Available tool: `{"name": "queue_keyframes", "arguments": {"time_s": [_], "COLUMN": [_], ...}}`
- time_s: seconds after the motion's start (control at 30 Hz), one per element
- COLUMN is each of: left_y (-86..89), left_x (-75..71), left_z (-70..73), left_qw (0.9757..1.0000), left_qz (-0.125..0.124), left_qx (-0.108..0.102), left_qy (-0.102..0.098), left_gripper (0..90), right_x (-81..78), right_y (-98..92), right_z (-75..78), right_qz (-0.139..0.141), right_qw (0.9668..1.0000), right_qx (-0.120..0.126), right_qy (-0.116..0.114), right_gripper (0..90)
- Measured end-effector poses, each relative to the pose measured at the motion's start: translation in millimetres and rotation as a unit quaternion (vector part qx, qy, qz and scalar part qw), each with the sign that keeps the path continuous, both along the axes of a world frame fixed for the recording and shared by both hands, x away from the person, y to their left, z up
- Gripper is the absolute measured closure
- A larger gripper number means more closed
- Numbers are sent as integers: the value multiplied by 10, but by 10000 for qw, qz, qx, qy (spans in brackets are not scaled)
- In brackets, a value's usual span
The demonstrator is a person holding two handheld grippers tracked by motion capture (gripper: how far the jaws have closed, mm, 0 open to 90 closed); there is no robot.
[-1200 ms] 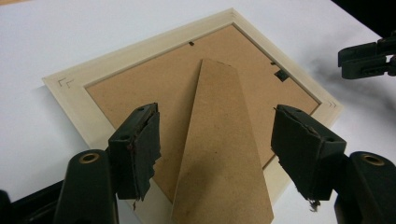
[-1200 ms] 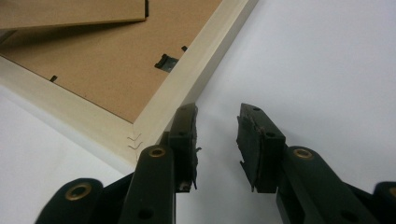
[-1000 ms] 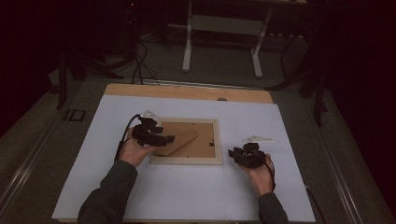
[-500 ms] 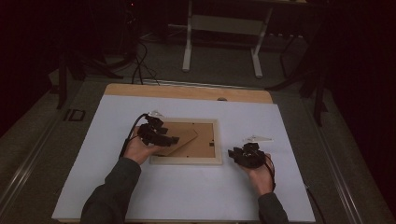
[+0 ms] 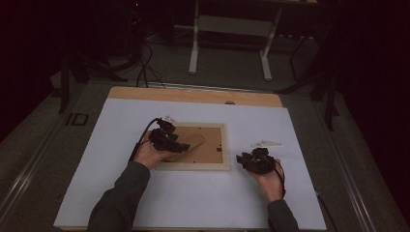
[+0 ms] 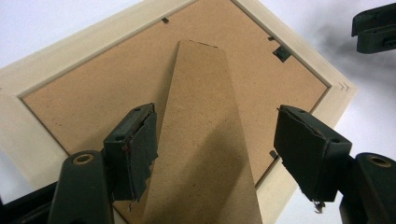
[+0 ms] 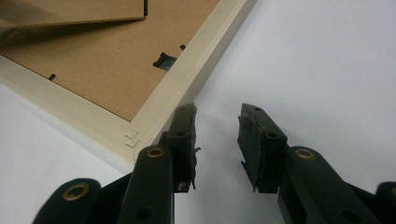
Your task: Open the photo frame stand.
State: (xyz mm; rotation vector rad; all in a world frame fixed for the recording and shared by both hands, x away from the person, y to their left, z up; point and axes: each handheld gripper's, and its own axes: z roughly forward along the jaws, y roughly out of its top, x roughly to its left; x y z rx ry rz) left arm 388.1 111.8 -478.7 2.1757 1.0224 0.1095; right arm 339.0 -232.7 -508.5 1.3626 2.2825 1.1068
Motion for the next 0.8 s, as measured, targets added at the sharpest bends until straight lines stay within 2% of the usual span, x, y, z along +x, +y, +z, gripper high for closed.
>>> {"name": "queue_keyframes", "arguments": {"time_s": [0.37,0.8], "left_y": [-29,-81], "left_x": [34,76], "left_z": [-67,-111], "left_qw": [9992,9979], "left_qz": [-196,-236], "left_qx": [303,531], "left_qy": [177,284], "left_gripper": [309,309], "right_x": [8,12], "right_y": [-7,-4], "right_z": [-17,-26], "right_qz": [-2,6], "right_qw": [10000,10000], "right_qx": [3,2], "right_qy": [28,31], "right_gripper": [657,656]}}
